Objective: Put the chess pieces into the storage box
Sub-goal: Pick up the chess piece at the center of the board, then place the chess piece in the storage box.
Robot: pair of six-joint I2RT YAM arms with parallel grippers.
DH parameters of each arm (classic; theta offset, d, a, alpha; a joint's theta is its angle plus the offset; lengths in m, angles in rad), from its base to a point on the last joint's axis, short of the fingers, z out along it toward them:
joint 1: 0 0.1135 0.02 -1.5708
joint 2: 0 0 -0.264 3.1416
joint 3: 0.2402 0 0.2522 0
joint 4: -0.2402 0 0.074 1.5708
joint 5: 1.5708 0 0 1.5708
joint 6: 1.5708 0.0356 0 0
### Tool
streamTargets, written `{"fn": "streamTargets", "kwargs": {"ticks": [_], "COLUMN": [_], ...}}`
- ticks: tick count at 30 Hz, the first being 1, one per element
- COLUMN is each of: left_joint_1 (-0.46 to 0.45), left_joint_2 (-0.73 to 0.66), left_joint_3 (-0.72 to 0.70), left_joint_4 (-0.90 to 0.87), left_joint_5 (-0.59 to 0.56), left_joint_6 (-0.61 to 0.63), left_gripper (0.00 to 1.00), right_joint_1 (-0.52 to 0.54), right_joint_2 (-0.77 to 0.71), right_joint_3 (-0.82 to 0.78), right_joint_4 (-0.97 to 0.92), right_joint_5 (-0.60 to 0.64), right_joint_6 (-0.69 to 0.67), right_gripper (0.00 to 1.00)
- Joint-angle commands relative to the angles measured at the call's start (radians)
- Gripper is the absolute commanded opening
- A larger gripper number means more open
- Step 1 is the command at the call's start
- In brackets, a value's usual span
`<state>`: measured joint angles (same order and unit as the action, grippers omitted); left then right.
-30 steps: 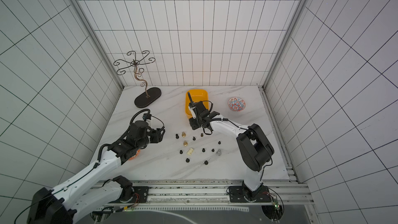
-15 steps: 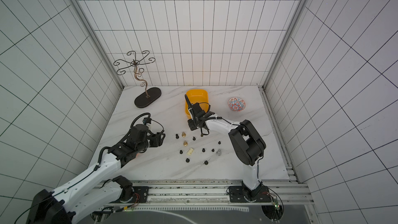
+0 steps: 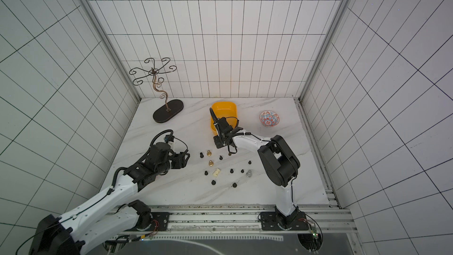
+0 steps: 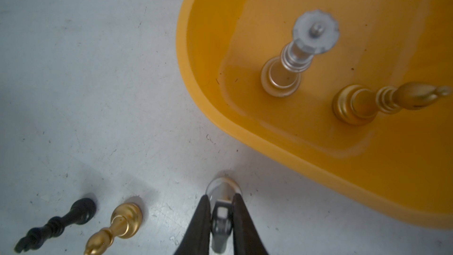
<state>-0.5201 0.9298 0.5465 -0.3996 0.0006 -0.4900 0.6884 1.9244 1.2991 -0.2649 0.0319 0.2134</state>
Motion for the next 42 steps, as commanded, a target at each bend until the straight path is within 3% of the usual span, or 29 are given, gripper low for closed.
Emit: {"fn": "streamTargets", "kwargs": {"ticks": [1, 7, 19, 42], "left_joint_1": [-0.006, -0.007, -0.027, -0.052], "left_joint_2": [-0.022, -0.011, 0.000, -0.017], "left_joint_3": [-0.012, 0.009, 0.021, -0.008], "left_joint_4": [0.002, -0.007, -0.002, 0.023], "left_joint_5": [-0.010, -0.010, -0.028, -0.011], "left_joint_6": [-0.018, -0.018, -0.036, -0.055], "left_gripper": [0.69, 0.69, 0.70, 0.70], "right_joint_1": [0.008, 0.001, -0.068, -0.233], "right_joint_2": [0.008, -0.070, -0.121, 0.262], "right_joint_3": [0.078, 0.095, 0.314, 0.705], "right_joint_4": [-0.005, -0.008, -0.134, -0.201], "right_joint_5": [0.013, -0.007, -0.032, -0.047], "right_joint_6": [-0.002, -0.016, -0.106, -0.183], "right_gripper": [0.16, 0.15, 0.14, 0.14]}}
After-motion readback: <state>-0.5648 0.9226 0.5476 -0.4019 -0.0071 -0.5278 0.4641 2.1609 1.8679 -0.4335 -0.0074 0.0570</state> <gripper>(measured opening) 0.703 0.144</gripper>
